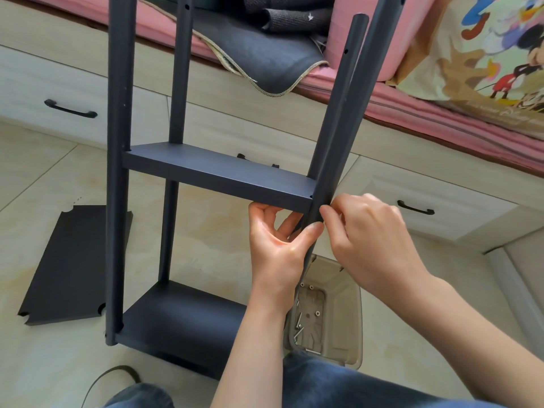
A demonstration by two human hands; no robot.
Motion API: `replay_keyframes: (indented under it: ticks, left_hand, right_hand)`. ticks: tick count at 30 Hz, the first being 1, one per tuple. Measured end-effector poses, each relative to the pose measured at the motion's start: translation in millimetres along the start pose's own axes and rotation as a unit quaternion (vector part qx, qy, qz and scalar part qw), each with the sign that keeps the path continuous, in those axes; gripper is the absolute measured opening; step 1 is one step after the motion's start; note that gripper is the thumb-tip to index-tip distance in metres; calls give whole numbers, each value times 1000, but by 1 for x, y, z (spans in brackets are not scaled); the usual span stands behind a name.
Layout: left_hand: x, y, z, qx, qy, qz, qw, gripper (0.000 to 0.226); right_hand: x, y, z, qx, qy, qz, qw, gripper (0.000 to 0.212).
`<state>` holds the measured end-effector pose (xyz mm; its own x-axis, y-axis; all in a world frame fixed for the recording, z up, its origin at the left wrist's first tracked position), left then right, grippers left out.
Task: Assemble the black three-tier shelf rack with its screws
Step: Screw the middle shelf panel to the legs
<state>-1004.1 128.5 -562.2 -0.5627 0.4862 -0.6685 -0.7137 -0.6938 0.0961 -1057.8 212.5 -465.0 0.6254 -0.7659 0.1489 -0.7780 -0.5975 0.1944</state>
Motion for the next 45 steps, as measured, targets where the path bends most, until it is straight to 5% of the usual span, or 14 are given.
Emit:
replay_keyframes:
  ticks: [5,9,16,21,29,33,40,45]
  left_hand:
    - [-2,0,-2,0,5,-2,1000,61]
    - [-1,0,0,1,-9,-4,1000,60]
    - [-2,0,-3,-1,1,-3,1000,60]
    - [0,-1,-3,1,0,-7,1000,61]
    - [-2,0,-4,1,18,-5,1000,60]
    - [-5,0,-4,6,13,-3,1000,58]
    - [-5,0,-4,0,15,-13,1000,58]
    - [-2,0,-5,-5,15,-14,1000,58]
  right_hand:
    - [-7,0,0,12,56,22,998,47]
    - [1,-1,-6,-17,-23,-10,1000,30]
    - [-3,-2,3,26,15,-10,1000,45]
    - [1,1,-5,-3,11,-34,999,27]
    - [-17,5,20,54,327,85,940,50]
    - [-15,7,13,79,288,52,953,44]
    - [6,-1,3,9,89,-48,995,36]
    - [-9,4,17,50,219,34,974,41]
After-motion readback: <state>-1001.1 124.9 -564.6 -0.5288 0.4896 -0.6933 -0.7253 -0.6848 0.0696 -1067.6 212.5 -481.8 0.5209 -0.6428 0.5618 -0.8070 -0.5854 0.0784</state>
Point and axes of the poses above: each hand's wrist, its own y-axis towards the middle knuckle, its own z-axis out of the palm, x = y × z, the point moved 9 cm from there along y, towards the middle knuckle, and after that the axes turned 3 degrees about z, right-handed, at the moved point
